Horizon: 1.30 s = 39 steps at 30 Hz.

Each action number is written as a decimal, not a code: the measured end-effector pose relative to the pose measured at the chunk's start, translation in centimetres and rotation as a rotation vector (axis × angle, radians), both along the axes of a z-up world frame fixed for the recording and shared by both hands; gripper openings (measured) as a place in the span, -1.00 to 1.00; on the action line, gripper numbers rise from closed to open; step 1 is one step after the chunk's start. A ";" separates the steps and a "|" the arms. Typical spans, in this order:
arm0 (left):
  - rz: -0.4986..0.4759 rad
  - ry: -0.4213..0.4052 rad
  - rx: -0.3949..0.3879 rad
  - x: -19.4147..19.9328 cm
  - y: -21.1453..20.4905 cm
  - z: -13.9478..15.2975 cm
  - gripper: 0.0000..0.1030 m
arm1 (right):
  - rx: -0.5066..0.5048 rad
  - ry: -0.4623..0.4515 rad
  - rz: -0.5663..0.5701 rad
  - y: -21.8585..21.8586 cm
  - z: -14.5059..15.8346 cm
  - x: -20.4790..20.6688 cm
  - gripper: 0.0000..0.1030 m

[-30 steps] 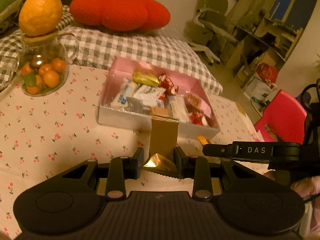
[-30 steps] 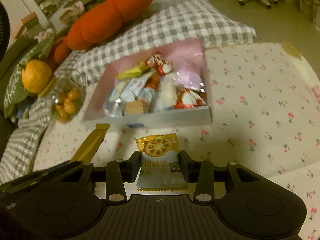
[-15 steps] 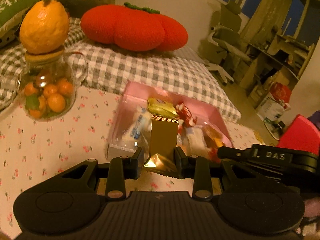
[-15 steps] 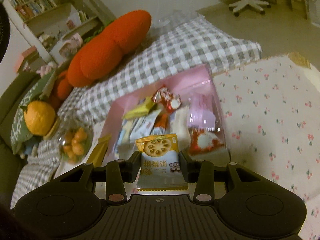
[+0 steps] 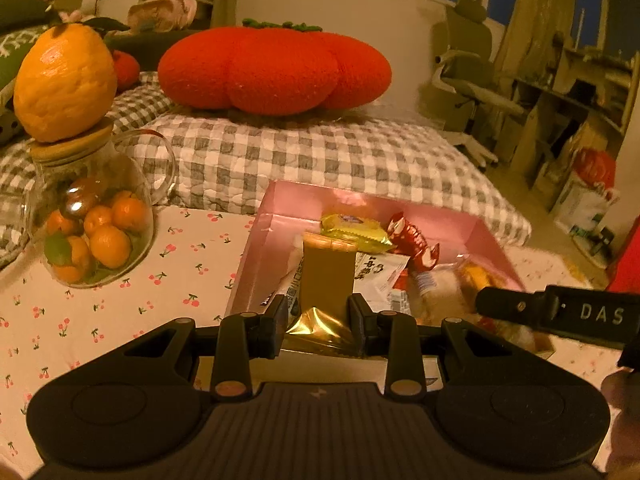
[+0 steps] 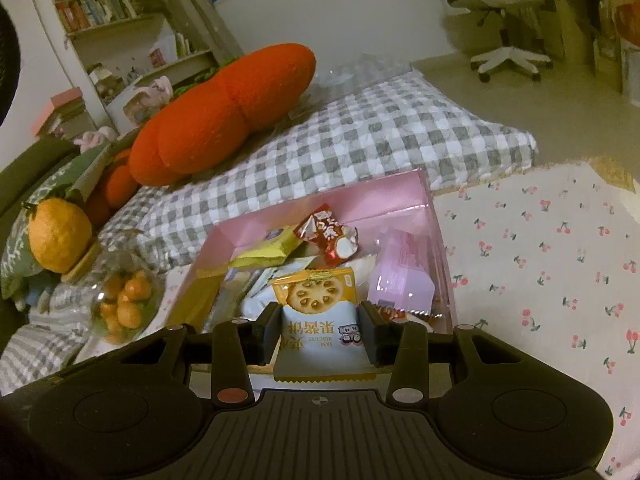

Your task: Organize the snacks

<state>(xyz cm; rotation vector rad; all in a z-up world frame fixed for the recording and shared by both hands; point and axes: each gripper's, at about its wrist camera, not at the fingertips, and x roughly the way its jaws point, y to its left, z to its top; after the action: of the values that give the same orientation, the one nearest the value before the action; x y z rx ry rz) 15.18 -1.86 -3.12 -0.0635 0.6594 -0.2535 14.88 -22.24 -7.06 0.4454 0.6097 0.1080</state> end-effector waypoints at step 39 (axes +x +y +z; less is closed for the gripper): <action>0.021 0.089 0.102 -4.2 1.6 2.1 0.98 | -0.118 0.063 -0.033 -3.1 1.9 -5.7 0.68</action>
<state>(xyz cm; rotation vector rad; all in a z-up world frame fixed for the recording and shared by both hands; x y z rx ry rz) 10.96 -0.31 -1.06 0.0158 0.7585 -0.1976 9.19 -25.34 -5.18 0.3458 0.6662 0.0264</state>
